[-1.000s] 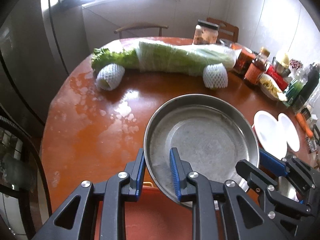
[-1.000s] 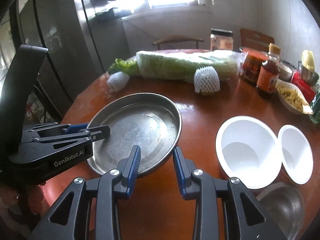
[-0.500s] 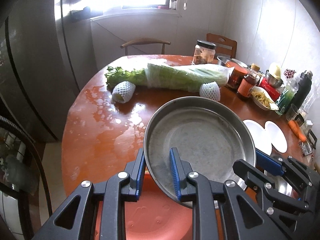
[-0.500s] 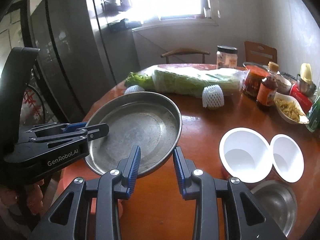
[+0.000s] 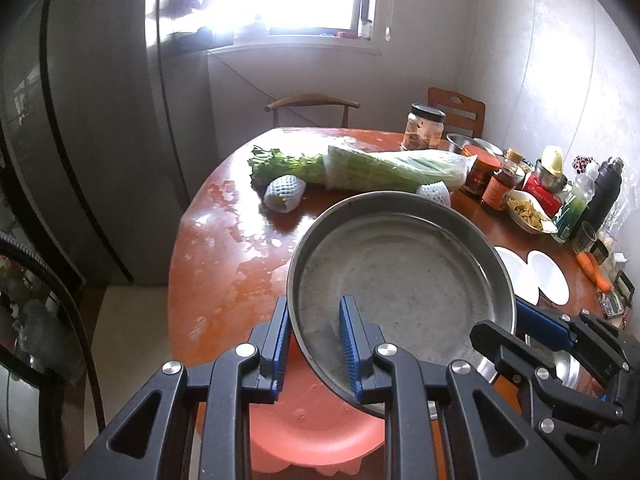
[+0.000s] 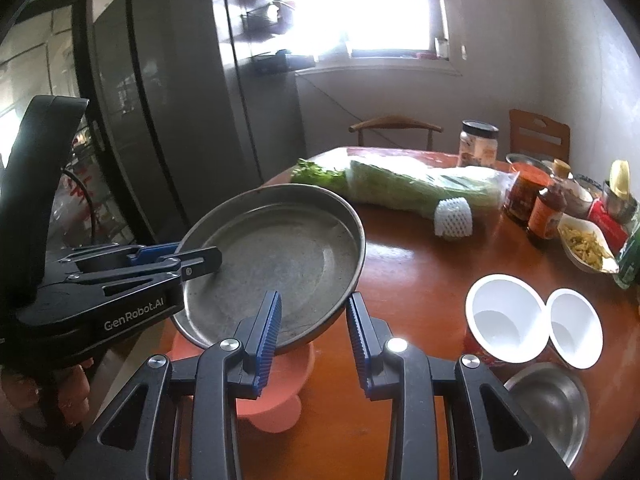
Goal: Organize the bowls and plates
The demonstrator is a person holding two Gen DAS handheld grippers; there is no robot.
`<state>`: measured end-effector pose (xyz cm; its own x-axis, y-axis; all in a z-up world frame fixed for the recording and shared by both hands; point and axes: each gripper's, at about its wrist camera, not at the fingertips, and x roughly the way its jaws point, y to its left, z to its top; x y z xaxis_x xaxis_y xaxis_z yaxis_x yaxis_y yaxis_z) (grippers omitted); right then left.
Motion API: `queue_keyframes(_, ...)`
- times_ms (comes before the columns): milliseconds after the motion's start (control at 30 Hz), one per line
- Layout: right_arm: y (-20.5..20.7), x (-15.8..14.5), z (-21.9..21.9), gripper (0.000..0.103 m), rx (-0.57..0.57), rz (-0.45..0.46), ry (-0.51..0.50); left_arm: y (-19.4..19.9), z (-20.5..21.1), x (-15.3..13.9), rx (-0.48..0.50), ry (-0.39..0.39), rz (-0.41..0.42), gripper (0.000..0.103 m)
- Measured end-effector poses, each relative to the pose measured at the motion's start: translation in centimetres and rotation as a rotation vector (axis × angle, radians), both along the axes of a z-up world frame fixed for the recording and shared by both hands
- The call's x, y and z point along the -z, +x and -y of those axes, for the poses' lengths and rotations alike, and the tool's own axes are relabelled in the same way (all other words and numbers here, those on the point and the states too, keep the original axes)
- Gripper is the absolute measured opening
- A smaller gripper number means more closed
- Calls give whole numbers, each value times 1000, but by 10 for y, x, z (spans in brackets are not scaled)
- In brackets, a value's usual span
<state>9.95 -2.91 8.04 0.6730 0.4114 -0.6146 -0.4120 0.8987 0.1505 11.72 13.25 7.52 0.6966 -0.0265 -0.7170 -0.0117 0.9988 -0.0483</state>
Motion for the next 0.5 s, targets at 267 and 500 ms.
queue_keyframes(267,-11,-3,-15,35,-40,14,-19,-17,-13,0,-30,-4,19,25)
queue_keyframes(500,-11,11,-28,35,-68,-3,-52,-19,-23,22,-43,-4,-6,25)
